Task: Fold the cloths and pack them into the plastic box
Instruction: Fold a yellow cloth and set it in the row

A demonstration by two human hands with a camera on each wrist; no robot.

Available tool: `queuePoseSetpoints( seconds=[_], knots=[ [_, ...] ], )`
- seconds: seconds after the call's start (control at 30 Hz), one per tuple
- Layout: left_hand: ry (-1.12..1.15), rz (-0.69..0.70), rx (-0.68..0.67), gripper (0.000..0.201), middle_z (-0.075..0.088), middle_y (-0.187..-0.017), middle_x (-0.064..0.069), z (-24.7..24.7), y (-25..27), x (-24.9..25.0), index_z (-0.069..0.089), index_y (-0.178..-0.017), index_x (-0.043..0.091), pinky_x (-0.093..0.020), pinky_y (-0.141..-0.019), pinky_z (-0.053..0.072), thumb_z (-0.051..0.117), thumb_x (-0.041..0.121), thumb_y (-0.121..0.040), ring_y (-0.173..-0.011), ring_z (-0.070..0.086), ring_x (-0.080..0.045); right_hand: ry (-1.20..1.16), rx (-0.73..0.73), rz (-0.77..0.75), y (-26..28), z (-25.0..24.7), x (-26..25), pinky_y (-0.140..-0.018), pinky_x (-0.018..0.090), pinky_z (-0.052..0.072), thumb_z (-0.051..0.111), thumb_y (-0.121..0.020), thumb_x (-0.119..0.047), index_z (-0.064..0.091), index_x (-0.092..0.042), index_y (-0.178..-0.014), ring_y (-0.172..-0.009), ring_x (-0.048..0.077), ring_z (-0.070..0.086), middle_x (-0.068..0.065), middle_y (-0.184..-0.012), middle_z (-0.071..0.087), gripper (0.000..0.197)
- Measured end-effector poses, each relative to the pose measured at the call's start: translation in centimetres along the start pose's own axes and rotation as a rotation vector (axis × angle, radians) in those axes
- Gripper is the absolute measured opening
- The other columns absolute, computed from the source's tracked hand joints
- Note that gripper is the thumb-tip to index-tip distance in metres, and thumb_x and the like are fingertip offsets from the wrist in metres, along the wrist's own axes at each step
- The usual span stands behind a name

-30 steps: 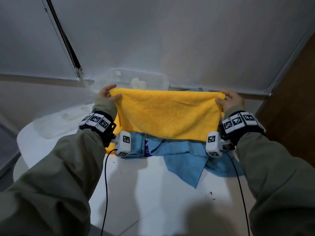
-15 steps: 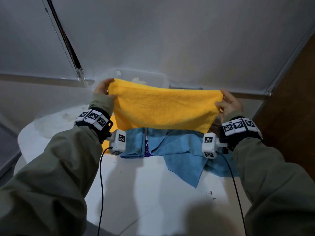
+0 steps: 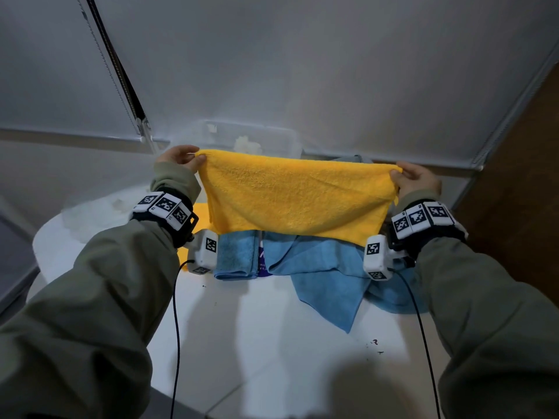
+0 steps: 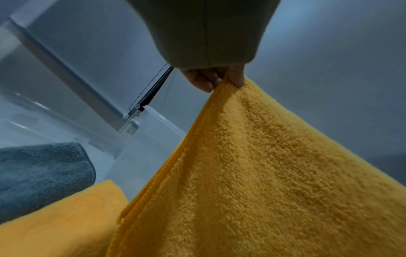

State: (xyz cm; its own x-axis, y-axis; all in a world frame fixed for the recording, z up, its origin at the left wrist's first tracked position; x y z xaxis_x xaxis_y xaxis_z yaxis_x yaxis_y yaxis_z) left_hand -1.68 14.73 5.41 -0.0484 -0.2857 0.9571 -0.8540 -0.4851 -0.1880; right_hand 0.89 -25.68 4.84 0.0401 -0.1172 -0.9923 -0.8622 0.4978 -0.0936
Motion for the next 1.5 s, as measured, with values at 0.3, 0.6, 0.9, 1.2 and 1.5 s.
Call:
queuePoseSetpoints(
  seconds=[0.3,0.6,0.9,1.2,1.5],
  knots=[
    [-0.222,0.047,0.036,0.032,0.055,-0.084,0.001,-0.1,-0.7,1.6,0.062,-0.114,0.004,-0.024,-0.082,0.041,0.061,0.023,-0.088,-0.076,0.05,-0.013,0.175,0.062,0.037,-0.2,-0.3,-0.4,-0.087,0.029,0.051,0.068,-0.083,-0.019,0.07,-0.015,-0.103,-0.091,0.02,0.061,0.008,-0.105,0.067,0.021],
    [-0.084,0.069,0.038,0.013,0.054,-0.085,0.002,0.1,-0.4,2.1,0.051,-0.102,0.012,-0.039,-0.084,0.048,0.054,0.017,-0.091,-0.089,0.051,-0.022,0.254,0.063,-0.095,0.1,0.1,-1.6,-0.081,0.021,0.039,0.056,-0.092,-0.024,0.06,-0.008,-0.114,-0.092,0.013,0.051,0.011,-0.113,0.063,0.027],
    [-0.223,0.01,-0.124,0.018,0.057,-0.074,-0.004,3.4,2.1,3.7,0.056,-0.081,0.025,-0.031,-0.061,0.044,0.047,0.011,-0.088,-0.062,0.05,-0.023,0.304,-0.362,0.036,4.0,3.8,-4.6,-0.038,0.019,0.05,0.051,-0.09,-0.007,0.061,-0.011,-0.078,-0.048,0.019,0.056,0.01,-0.07,0.055,0.016],
    [-0.13,0.177,-0.568,0.021,0.058,-0.077,0.001,7.7,7.0,7.8,0.063,-0.108,0.004,-0.018,-0.059,0.053,0.052,0.014,-0.093,-0.071,0.056,-0.014,0.064,-0.933,0.098,9.6,8.3,-7.6,-0.058,0.019,0.058,0.051,-0.086,0.013,0.059,0.0,-0.101,-0.056,0.01,0.069,0.014,-0.08,0.065,0.021],
    [-0.2,0.183,-0.617,0.036,0.059,-0.081,0.006,6.5,6.8,7.3,0.061,-0.113,0.006,-0.018,-0.073,0.052,0.071,0.011,-0.078,-0.073,0.057,-0.007,0.06,-0.805,0.05,11.2,9.5,-7.6,-0.049,0.024,0.053,0.052,-0.087,0.007,0.048,-0.017,-0.091,-0.058,0.014,0.063,0.008,-0.078,0.064,0.025]
  ],
)
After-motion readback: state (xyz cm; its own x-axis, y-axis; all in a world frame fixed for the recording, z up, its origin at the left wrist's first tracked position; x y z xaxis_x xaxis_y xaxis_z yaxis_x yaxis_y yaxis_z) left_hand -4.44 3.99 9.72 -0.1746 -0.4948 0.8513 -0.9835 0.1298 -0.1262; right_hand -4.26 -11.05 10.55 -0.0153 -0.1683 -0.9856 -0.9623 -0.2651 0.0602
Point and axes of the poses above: each hand's wrist, its own y-axis away from the middle knuckle, its own z-axis out of the palm, x = y × z, the point moved 1 cm from there along -y, towards the middle knuckle
